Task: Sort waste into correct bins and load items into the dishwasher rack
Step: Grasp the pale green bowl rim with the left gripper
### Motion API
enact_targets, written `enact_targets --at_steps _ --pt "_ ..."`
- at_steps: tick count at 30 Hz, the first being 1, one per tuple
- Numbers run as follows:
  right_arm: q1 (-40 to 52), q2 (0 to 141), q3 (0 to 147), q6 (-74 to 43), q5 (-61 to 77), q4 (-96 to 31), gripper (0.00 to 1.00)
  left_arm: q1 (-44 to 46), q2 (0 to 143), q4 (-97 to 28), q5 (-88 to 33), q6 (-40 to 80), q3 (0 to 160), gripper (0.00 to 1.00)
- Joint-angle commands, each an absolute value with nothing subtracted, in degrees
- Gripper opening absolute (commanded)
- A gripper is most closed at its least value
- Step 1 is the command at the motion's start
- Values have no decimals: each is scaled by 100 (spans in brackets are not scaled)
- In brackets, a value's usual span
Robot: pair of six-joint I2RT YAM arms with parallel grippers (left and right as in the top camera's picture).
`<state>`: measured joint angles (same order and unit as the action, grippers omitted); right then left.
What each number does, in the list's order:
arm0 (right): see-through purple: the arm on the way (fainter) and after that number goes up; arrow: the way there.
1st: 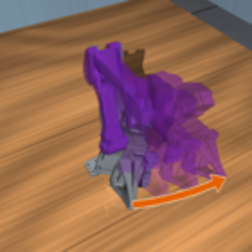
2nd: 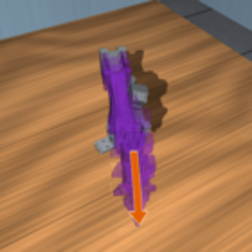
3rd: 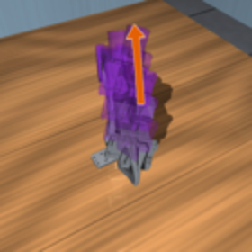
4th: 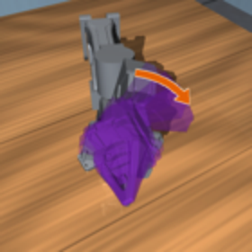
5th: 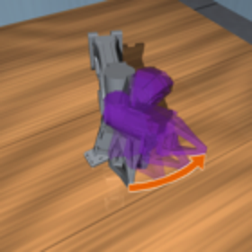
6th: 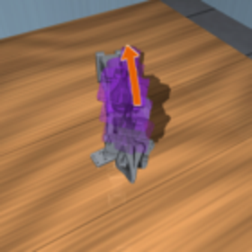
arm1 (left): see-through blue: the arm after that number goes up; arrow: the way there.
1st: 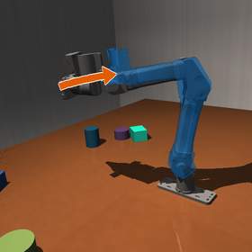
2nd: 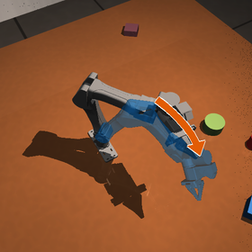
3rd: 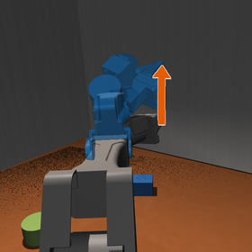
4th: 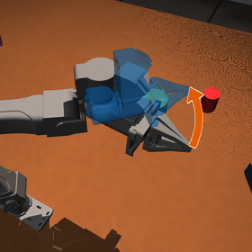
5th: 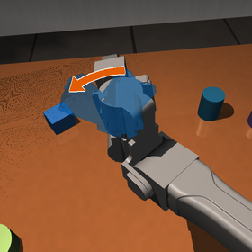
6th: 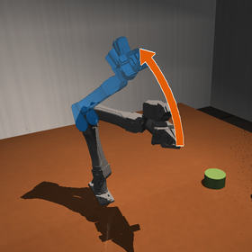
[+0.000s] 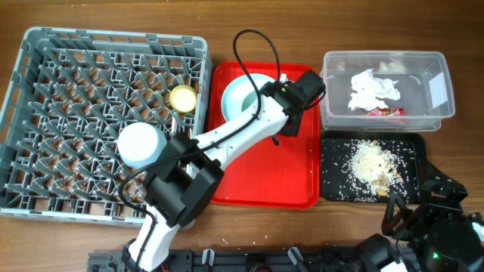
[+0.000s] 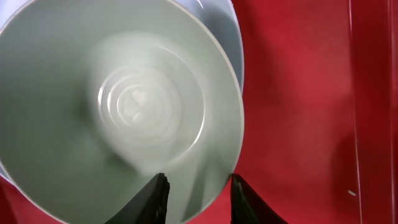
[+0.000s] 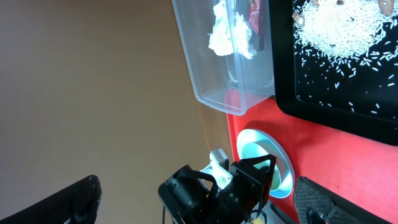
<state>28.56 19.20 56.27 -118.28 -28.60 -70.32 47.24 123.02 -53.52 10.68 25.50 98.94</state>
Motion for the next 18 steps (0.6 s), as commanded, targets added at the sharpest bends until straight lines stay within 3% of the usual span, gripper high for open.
enact_targets --at_steps 1,6,18 --pt "2851 1859 5612 -11865 -2936 -7037 100 4729 12499 -5336 1181 2434 9843 33" --pt "2851 1859 5612 -11867 -2936 -7037 100 4668 12512 -5400 1879 2438 9845 29" --pt "2851 1859 5612 -11867 -2936 -7037 100 4617 12512 -5485 1221 2440 9845 23"
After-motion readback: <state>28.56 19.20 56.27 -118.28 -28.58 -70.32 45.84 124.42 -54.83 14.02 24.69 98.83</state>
